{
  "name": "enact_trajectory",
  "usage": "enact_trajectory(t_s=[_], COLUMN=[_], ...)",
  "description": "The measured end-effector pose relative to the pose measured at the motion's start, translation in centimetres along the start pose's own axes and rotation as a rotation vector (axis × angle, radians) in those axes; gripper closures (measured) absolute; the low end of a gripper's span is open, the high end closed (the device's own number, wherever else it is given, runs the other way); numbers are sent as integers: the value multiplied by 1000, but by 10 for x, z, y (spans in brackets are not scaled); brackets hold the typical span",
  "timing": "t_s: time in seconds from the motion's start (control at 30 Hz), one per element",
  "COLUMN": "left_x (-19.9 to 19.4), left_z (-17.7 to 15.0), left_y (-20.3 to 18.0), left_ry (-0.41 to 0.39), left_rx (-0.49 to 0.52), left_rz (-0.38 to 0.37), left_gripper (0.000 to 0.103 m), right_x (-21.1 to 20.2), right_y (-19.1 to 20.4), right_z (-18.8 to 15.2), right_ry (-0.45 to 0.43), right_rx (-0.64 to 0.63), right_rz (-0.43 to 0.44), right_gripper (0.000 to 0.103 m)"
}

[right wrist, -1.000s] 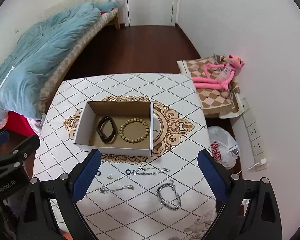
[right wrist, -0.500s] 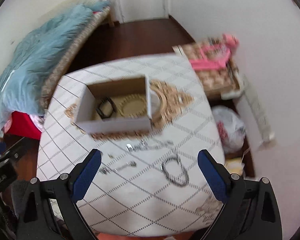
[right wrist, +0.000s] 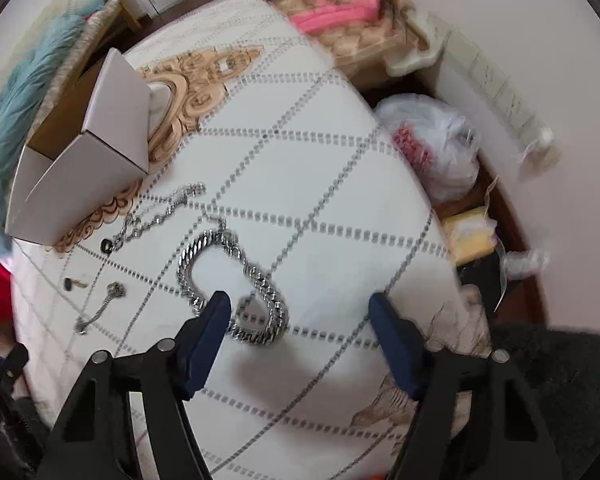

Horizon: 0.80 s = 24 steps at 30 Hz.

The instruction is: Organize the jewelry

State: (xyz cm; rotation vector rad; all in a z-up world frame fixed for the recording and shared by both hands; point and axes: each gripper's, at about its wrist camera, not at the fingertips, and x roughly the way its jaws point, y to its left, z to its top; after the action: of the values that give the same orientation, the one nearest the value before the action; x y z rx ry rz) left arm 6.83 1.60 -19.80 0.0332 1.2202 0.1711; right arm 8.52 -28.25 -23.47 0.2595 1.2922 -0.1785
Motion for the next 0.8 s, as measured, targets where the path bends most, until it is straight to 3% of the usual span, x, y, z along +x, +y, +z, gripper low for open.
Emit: enact_trajectory(t_s=[0.13, 0.17, 0.2, 0.23, 0.27, 0.53, 0.67, 0.8], left_x=[5, 6, 6, 6, 5, 7, 11, 13], left_z=[0, 0, 1, 2, 2, 10, 10, 10], left_y=[-12, -16, -21, -24, -30, -63, -88, -117], left_ry=[4, 2, -1, -3, -6, -19, -17, -40], left_rx=[35, 51, 64, 72, 83, 129, 172, 244], left_rz=[0, 1, -1, -5, -11, -101, -182, -196], left_gripper=[3, 3, 3, 3, 3, 4, 4, 5], right_x=[1, -1, -2, -4, -5, -34, -41, -36], right_y=[17, 19, 20, 22, 22, -3, -6, -12], right_z=[-6, -7, -9, -10, -11, -12, -9, -8], right_ry=[-22, -40, -54, -63, -61, -122, -138, -127], right_rx=[-84, -94, -104, -117, -116, -6, -11, 5], right_rz=[-90, -85, -86, -84, -76, 44, 52, 53], right_gripper=[42, 54, 79, 93, 95, 96, 97, 97])
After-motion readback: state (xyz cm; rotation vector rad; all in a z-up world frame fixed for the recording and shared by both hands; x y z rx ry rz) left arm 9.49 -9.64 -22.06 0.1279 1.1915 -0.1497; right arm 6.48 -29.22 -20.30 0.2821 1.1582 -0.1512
